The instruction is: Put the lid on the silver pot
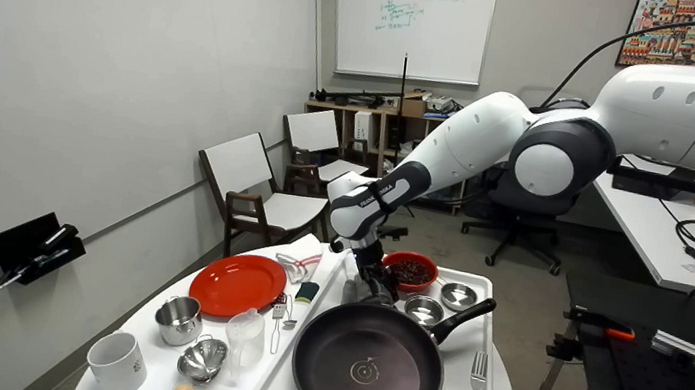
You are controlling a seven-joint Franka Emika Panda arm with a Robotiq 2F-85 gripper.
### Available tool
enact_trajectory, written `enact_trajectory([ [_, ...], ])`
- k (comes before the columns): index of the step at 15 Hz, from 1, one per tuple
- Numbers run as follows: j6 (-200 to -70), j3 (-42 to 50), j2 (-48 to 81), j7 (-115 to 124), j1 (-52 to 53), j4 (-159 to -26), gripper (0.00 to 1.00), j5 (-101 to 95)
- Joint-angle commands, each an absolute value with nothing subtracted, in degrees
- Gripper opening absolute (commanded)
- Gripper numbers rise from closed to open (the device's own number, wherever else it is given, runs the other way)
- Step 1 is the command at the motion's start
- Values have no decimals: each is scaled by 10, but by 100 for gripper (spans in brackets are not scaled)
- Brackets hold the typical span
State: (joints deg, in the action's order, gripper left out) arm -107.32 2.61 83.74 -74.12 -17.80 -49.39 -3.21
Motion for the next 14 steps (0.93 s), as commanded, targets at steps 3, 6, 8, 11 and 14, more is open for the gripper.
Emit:
enact_trajectory([
  [3, -1068, 12, 840, -776, -176, -481, 100, -41],
  [6, -1069, 10, 840, -785, -174, -480, 100, -41],
  [8, -1069, 10, 840, -788, -174, -481, 100, -41],
  [11, -1069, 11, 840, -794, -175, -482, 100, -40],
  [14, -1069, 11, 840, -797, -175, -482, 100, -40],
])
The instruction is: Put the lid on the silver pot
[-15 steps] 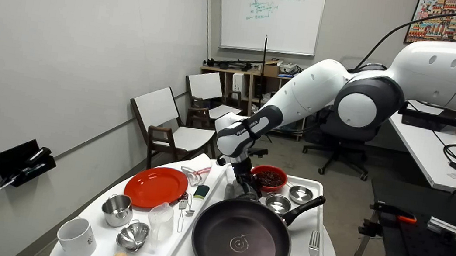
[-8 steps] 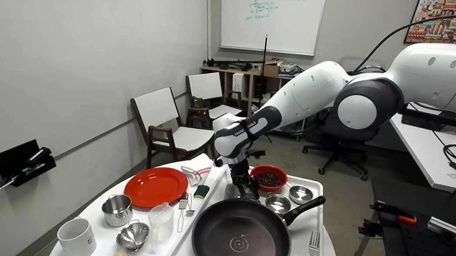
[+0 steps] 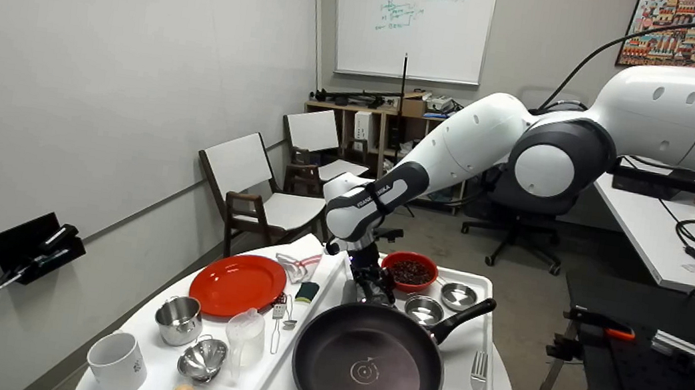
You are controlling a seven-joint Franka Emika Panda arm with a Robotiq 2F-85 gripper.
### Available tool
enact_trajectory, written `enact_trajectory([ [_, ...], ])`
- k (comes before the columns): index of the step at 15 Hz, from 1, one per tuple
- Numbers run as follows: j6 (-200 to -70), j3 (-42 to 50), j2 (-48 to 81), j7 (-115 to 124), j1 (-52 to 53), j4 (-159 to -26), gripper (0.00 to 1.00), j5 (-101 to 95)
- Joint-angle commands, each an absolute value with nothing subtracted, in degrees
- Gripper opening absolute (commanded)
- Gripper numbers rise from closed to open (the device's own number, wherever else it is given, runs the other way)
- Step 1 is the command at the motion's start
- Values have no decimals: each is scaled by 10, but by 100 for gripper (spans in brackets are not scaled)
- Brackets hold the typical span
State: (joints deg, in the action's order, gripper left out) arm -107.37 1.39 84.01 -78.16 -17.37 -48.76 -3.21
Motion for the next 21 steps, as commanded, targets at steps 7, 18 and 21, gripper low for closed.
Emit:
enact_trajectory([
  [7, -1069, 11, 840, -807, -176, -486, 100, -41],
  [18, -1069, 13, 840, -809, -175, -496, 74, -42],
  [21, -1069, 13, 840, -811, -175, -496, 62, -42],
])
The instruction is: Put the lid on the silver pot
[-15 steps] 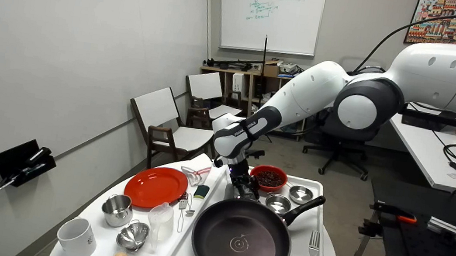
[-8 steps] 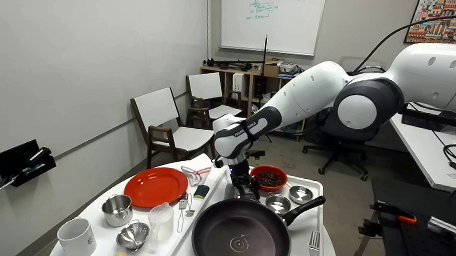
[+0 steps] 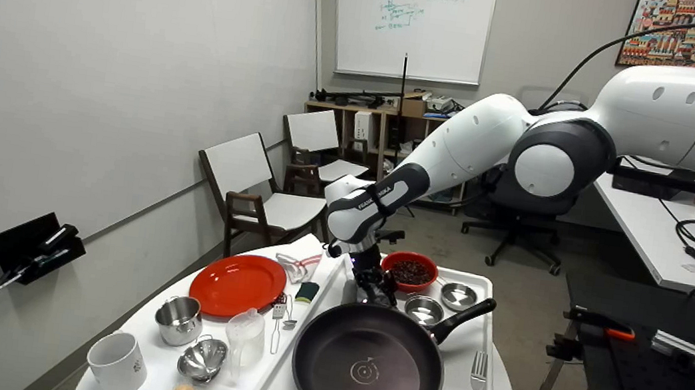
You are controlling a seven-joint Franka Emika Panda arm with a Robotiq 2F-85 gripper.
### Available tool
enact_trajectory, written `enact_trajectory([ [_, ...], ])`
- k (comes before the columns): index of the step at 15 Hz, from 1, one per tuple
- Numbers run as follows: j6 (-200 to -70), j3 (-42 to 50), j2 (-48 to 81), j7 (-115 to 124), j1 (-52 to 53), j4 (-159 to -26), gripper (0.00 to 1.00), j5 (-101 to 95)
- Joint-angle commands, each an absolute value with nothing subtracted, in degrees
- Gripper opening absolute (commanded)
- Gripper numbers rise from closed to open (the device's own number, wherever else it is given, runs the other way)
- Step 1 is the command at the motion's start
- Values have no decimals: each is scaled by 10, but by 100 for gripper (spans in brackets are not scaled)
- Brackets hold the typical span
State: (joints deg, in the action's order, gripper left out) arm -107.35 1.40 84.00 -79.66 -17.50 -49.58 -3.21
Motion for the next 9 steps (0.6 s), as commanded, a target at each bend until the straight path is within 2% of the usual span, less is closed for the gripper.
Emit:
enact_trajectory([
  [1, -1069, 13, 840, -811, -175, -496, 53, -42],
  [7, -1070, 13, 840, -813, -175, -496, 8, -42],
  [8, -1070, 13, 840, -813, -176, -495, 1, -41],
  [9, -1069, 13, 840, -814, -176, -495, 0, -41],
])
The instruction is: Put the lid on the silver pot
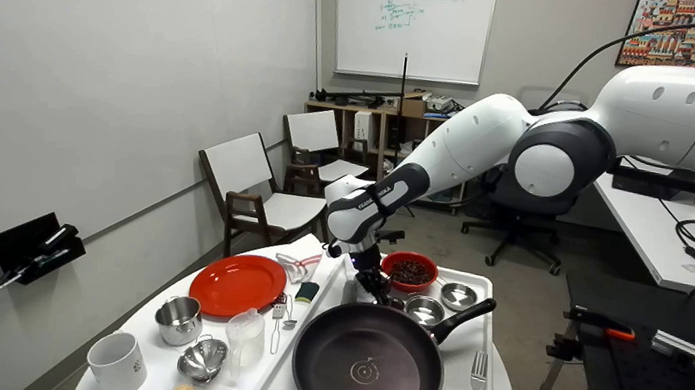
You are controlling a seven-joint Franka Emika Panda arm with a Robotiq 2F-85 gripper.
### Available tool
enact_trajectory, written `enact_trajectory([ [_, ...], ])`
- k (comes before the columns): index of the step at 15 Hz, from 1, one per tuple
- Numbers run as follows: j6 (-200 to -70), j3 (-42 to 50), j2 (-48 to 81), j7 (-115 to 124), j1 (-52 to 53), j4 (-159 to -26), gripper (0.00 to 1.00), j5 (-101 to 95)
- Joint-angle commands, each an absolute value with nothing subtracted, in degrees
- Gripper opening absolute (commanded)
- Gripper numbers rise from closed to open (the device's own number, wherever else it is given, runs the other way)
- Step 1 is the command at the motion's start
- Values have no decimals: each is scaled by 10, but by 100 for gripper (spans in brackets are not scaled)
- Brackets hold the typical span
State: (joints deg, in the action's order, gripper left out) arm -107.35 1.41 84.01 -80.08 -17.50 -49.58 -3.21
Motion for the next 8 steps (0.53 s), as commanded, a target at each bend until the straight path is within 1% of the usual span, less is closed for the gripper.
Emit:
enact_trajectory([
  [1, -1069, 13, 840, -813, -176, -495, 0, -41],
  [8, -1075, 13, 840, -801, -176, -488, 0, -37],
])
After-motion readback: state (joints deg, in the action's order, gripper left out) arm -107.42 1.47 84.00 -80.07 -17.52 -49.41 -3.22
